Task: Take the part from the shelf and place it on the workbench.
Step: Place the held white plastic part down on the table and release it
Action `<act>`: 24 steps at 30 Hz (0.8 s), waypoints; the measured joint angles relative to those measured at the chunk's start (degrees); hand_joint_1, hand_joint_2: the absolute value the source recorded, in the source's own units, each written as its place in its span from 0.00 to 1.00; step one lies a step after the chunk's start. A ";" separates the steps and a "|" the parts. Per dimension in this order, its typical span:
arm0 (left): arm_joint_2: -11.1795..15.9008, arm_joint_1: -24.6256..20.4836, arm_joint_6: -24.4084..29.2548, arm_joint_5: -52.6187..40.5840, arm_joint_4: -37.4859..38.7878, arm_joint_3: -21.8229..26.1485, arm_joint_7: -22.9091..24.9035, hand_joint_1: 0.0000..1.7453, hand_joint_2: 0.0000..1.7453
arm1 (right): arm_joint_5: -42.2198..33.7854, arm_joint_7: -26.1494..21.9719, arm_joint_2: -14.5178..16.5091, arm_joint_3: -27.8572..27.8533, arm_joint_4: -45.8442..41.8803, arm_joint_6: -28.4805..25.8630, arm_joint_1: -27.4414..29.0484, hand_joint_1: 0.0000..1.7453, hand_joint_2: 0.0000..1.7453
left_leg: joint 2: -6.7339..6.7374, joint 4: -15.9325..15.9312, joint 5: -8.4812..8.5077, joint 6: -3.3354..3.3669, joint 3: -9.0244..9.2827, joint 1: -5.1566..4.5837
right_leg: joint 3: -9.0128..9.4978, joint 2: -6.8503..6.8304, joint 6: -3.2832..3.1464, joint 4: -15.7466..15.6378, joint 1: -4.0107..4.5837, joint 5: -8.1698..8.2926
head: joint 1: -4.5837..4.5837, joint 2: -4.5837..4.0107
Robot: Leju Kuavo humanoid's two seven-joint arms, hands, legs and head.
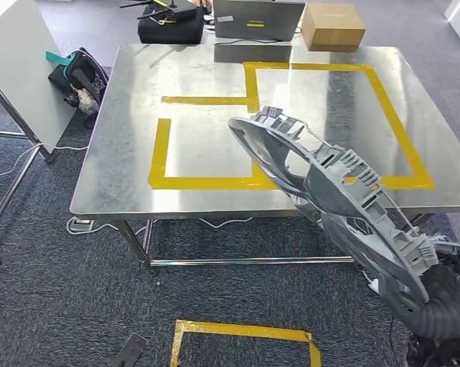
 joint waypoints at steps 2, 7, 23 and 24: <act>0.03 0.00 -0.01 -0.01 0.00 0.00 -0.01 0.00 1.00 | -0.01 -0.02 0.00 -0.20 -0.16 -0.01 0.09 1.00 1.00 | 0.01 0.00 -0.13 0.19 0.09 -0.05 | 0.14 -0.05 0.27 -0.15 -0.01 -0.10 | -0.01 0.00; 0.02 -0.08 -0.14 -0.31 0.00 -0.01 -0.08 0.00 1.00 | -0.17 -0.09 0.00 -0.99 -0.26 0.04 0.38 1.00 1.00 | 0.01 -0.02 -0.25 0.30 0.28 -0.10 | 0.30 -0.11 1.46 -0.28 -0.08 -0.31 | -0.02 0.00; 0.73 0.20 1.36 1.04 0.00 0.37 -0.74 0.00 1.00 | 0.72 0.00 0.00 -0.93 1.06 1.63 -1.84 1.00 1.00 | 0.01 -0.63 -0.06 0.11 0.98 0.02 | 0.58 -0.08 1.65 -0.14 0.00 -0.34 | -0.03 0.00; 0.85 0.26 1.49 1.27 0.00 0.55 -0.98 0.00 1.00 | 0.72 0.02 0.00 -0.80 1.35 1.71 -2.25 1.00 1.00 | 0.02 -0.63 -0.06 0.11 0.99 0.02 | 0.58 -0.07 1.65 -0.13 0.00 -0.34 | -0.04 0.00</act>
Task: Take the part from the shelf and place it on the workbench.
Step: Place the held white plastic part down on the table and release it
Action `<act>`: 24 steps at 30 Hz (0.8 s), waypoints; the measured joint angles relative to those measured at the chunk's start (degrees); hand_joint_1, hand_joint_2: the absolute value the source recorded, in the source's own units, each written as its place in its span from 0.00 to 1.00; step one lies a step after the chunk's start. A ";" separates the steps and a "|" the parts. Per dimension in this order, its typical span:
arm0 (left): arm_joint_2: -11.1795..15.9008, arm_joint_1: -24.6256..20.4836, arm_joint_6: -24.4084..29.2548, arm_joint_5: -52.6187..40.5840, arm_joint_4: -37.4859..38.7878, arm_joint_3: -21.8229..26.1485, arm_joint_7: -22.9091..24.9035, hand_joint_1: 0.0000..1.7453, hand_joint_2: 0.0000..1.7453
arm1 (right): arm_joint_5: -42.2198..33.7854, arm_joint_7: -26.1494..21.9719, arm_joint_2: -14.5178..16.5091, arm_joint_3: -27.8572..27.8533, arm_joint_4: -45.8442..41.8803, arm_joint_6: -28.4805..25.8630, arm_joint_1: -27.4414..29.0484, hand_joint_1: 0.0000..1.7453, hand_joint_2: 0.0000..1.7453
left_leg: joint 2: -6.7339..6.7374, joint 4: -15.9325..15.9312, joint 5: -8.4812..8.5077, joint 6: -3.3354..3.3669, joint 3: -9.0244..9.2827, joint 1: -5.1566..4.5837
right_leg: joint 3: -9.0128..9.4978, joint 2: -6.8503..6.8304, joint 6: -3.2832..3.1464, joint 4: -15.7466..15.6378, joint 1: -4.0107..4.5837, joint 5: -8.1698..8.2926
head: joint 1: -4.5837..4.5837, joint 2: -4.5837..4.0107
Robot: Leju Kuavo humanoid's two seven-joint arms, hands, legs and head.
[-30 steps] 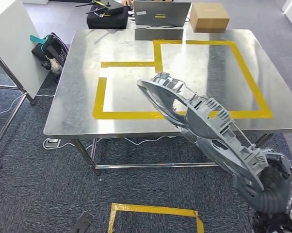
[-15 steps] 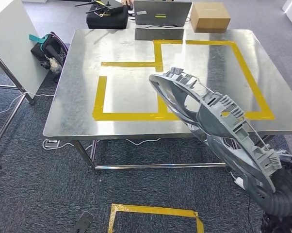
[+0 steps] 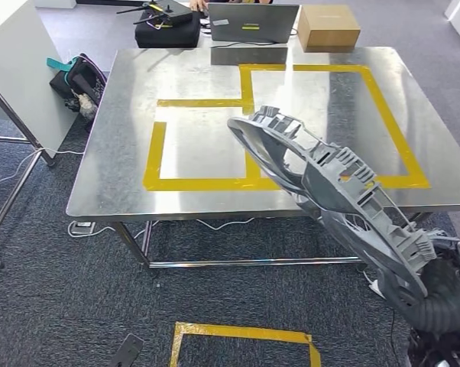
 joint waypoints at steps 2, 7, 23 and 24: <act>0.28 0.07 0.32 0.56 0.00 0.55 -0.53 0.00 1.00 | 0.00 0.04 -0.02 0.38 0.66 0.16 -0.87 1.00 1.00 | 0.00 0.00 0.00 0.00 0.01 0.00 | 0.01 0.00 0.00 0.00 0.00 0.00 | 0.00 0.00; 0.91 0.04 0.93 1.66 0.00 1.66 -1.81 0.00 1.00 | -0.02 0.19 -0.33 1.58 2.30 0.46 -2.55 1.00 1.00 | 0.00 0.00 0.02 -0.02 0.02 0.00 | 0.03 -0.02 0.00 0.00 0.00 0.00 | -0.01 0.00; 0.80 -0.95 0.81 1.95 0.00 2.78 -3.24 0.00 1.00 | -0.33 1.00 -1.07 3.57 4.49 1.32 -4.13 1.00 1.00 | 0.00 0.00 0.02 -0.03 0.02 0.00 | 0.02 -0.02 0.00 0.00 0.00 0.00 | 0.01 0.00; 0.77 -1.00 0.84 1.81 0.00 2.78 -3.17 0.00 1.00 | -0.33 1.00 -1.07 3.59 4.57 1.27 -4.03 1.00 1.00 | 0.00 0.00 0.02 -0.03 0.02 0.00 | 0.02 -0.02 0.00 0.00 0.00 0.00 | 0.01 0.00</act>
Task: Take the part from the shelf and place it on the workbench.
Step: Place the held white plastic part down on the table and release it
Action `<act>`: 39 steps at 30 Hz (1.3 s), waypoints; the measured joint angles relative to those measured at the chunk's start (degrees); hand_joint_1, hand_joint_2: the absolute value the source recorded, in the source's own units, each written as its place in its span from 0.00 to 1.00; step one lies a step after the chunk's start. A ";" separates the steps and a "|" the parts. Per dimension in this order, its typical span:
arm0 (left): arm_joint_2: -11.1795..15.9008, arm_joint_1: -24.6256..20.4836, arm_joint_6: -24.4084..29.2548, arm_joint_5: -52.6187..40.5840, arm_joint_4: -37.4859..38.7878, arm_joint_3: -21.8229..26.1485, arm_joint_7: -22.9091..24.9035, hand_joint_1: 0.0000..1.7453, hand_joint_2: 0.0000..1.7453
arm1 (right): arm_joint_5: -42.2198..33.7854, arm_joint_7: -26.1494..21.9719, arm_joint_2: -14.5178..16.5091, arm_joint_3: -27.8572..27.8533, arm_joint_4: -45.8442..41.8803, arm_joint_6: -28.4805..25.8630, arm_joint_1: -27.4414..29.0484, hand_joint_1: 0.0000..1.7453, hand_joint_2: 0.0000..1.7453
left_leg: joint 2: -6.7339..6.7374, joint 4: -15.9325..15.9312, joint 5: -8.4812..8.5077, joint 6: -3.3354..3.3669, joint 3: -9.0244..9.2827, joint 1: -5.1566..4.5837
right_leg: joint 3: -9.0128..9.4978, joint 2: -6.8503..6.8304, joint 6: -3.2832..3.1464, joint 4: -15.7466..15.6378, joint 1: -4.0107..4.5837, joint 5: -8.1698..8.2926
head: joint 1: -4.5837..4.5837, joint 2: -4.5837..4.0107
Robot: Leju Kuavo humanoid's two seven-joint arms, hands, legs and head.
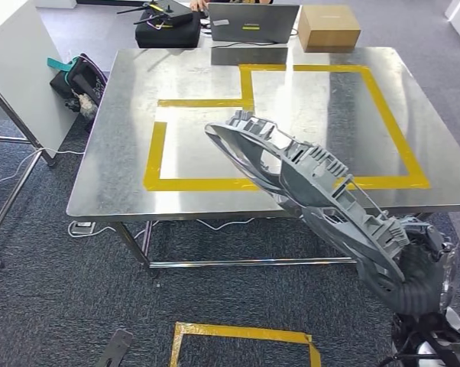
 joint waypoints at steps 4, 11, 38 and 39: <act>0.02 0.00 0.05 -0.73 0.00 -0.01 0.53 0.00 1.00 | 0.00 -0.22 0.00 0.01 0.11 -0.45 0.99 1.00 1.00 | 0.00 0.01 -0.01 0.01 0.00 -0.02 | -0.01 0.00 0.00 -0.01 -0.01 0.00 | -0.01 0.00; 0.27 -0.17 -0.22 -1.70 0.00 -0.03 0.97 0.00 1.00 | -0.04 -1.01 0.00 -0.03 0.03 -1.33 2.57 1.00 1.00 | 0.00 0.01 -0.09 0.09 -0.02 -0.24 | -0.09 0.01 0.03 -0.04 -0.20 -0.02 | -0.02 0.00; 0.50 -0.32 -1.41 -3.04 0.01 -0.64 1.51 0.00 1.00 | -0.16 -1.19 0.06 -0.19 0.39 -1.42 3.61 1.00 1.00 | 0.29 5.21 -7.95 -3.12 1.26 0.41 | -7.96 1.44 -1.34 4.77 -1.14 1.63 | -0.24 -0.01; 0.44 -0.36 -1.43 -3.04 0.01 -0.65 1.51 0.00 1.00 | -0.16 -1.21 0.06 -0.20 0.38 -1.42 3.66 1.00 1.00 | 0.63 9.66 -8.95 -3.67 -1.91 0.53 | -7.63 1.38 -1.58 4.65 -1.07 1.41 | -0.32 0.00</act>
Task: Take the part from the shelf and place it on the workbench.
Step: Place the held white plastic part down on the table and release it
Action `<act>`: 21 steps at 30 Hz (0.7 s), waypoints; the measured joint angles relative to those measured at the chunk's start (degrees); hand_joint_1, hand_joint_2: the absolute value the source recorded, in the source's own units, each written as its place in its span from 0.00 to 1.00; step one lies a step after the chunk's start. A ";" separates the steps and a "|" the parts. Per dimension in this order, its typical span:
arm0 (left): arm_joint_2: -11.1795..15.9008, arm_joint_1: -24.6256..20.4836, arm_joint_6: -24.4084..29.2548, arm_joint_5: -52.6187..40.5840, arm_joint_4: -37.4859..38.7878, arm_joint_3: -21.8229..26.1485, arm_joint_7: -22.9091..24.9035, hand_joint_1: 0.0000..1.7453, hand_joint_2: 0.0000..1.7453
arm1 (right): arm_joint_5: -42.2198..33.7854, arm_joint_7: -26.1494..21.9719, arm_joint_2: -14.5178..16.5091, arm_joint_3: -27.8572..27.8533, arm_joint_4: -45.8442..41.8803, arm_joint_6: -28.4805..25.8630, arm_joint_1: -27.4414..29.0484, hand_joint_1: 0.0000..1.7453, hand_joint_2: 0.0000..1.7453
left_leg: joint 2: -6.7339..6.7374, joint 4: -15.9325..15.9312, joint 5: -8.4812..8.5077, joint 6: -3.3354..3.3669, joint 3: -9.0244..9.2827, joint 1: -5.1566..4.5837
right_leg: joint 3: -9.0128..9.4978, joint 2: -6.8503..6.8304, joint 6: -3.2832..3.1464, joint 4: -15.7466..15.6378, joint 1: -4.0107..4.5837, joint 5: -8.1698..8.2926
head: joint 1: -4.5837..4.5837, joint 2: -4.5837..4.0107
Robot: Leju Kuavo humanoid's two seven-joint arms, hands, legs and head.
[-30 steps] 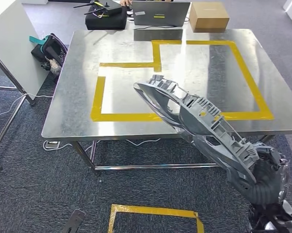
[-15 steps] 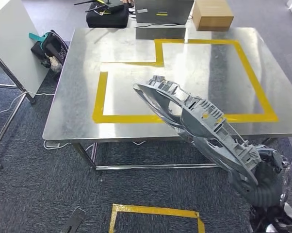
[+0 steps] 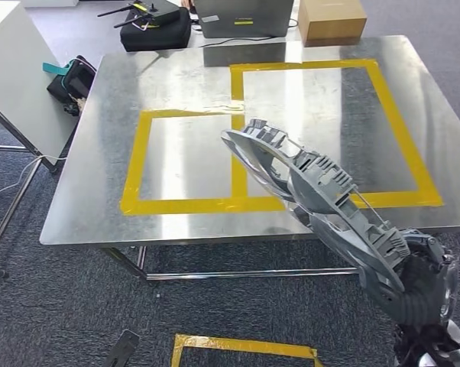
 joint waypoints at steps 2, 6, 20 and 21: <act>-0.03 -0.03 -0.03 0.00 0.01 -0.01 -0.01 0.00 1.00 | -0.01 -0.04 0.01 -0.01 0.01 0.02 0.10 1.00 1.00 | 0.29 6.41 -0.23 -0.36 -5.83 0.07 | 0.61 -0.01 -0.35 -0.20 0.12 -0.44 | 0.02 -0.01; 0.18 -0.04 -0.03 0.00 0.01 -0.01 -0.01 0.00 1.00 | 0.03 -0.05 0.01 -0.01 0.08 0.07 0.46 1.00 1.00 | 0.34 -2.69 10.05 2.85 -6.63 -1.69 | 2.00 0.25 -0.49 -0.70 0.13 -1.13 | 0.03 -0.02; 0.25 0.37 0.03 0.13 0.01 -0.01 -0.18 0.00 1.00 | 2.98 1.17 -1.27 -2.02 0.13 -1.62 0.34 1.00 1.00 | -0.02 -10.93 12.65 4.94 -1.02 -1.51 | -1.13 -0.80 2.15 8.40 0.90 -4.57 | 0.39 -0.02; 0.25 0.33 -0.03 0.09 0.01 -0.01 -0.18 0.00 1.00 | 3.13 1.52 -1.74 -2.61 0.15 -1.68 0.13 1.00 1.00 | -0.05 -10.57 12.30 4.62 -0.83 -1.36 | 0.73 -0.89 2.74 4.72 0.73 -2.74 | 0.42 -0.02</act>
